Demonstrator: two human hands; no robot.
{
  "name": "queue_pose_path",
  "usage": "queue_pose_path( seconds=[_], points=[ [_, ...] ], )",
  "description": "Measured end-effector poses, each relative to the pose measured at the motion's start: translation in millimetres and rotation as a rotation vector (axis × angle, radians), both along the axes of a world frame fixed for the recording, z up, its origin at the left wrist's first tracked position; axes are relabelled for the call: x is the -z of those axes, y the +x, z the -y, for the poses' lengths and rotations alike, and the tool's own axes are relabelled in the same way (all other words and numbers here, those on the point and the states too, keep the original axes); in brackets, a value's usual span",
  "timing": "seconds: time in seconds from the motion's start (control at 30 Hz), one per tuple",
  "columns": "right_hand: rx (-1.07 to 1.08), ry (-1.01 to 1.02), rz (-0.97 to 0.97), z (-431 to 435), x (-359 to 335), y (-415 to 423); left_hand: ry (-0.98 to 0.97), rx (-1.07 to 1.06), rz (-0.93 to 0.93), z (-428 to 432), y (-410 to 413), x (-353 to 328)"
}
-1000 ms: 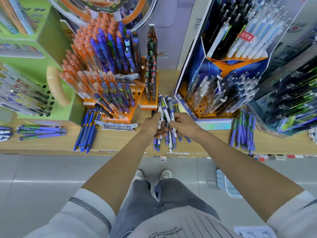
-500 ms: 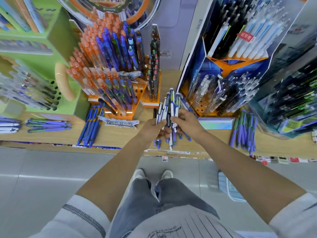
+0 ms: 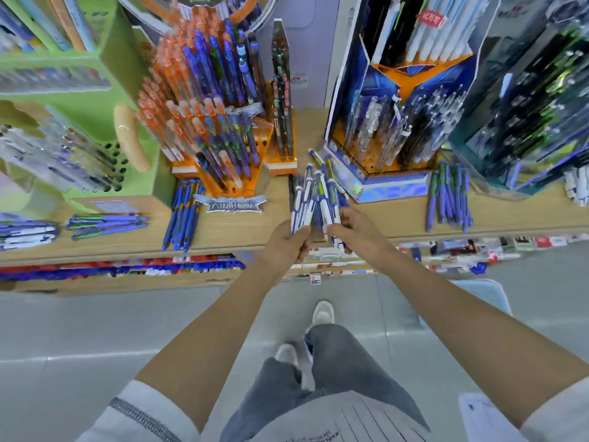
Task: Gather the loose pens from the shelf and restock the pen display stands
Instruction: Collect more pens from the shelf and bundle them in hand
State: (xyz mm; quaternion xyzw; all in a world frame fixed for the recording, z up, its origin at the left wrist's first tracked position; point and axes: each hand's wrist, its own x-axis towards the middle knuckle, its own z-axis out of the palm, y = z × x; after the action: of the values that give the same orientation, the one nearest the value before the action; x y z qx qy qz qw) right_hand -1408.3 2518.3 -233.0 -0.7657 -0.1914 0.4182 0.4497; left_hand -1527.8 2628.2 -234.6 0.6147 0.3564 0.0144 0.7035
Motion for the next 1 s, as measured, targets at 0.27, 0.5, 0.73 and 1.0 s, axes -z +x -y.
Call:
queue_pose_path(
  seconds=[0.27,0.5,0.73,1.0],
  points=[
    [0.304,0.11,0.014,69,-9,-76,0.048,0.138,0.014,50,-48,10],
    [0.522,0.184,0.024,168,-14,-59,0.085,0.308,0.014,126,-11,-6],
    [0.664,0.116,0.051,297,-18,-2,0.052,0.371,0.014,245,78,-5],
    [0.705,0.029,0.103,425,-8,104,-0.05,0.31,0.036,365,181,-11]
  ],
)
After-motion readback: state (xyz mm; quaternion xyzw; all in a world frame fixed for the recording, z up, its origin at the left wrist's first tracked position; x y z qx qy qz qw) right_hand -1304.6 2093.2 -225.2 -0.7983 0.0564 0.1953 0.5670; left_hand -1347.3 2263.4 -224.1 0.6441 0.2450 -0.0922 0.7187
